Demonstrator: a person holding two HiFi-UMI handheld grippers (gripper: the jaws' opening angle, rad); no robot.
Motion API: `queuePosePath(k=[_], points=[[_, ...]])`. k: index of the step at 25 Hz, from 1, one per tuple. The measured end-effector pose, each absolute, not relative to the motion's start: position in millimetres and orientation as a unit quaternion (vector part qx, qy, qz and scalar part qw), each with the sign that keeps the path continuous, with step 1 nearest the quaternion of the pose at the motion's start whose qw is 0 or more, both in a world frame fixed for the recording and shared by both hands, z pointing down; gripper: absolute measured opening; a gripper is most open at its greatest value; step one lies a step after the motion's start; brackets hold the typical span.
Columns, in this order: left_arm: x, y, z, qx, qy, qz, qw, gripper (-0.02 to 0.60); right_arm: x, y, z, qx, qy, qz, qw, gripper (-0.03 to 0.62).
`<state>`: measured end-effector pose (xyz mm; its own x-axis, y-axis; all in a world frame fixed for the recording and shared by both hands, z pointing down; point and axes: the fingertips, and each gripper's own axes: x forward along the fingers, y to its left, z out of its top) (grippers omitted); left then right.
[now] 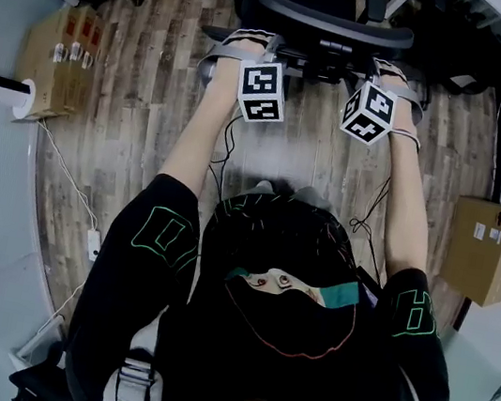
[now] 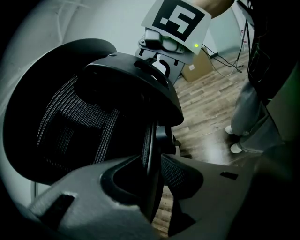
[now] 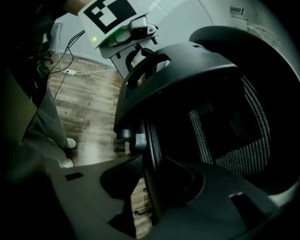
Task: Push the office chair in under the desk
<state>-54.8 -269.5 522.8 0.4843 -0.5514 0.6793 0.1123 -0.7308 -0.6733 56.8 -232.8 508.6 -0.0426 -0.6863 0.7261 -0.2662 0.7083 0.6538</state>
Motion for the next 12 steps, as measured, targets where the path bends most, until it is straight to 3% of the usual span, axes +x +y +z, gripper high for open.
queuePosePath(k=[12], points=[[-58, -311, 528, -0.799, 0.157, -0.494, 0.304, 0.143, 52, -273, 511, 0.360, -0.700, -0.164, 0.594, 0.143]])
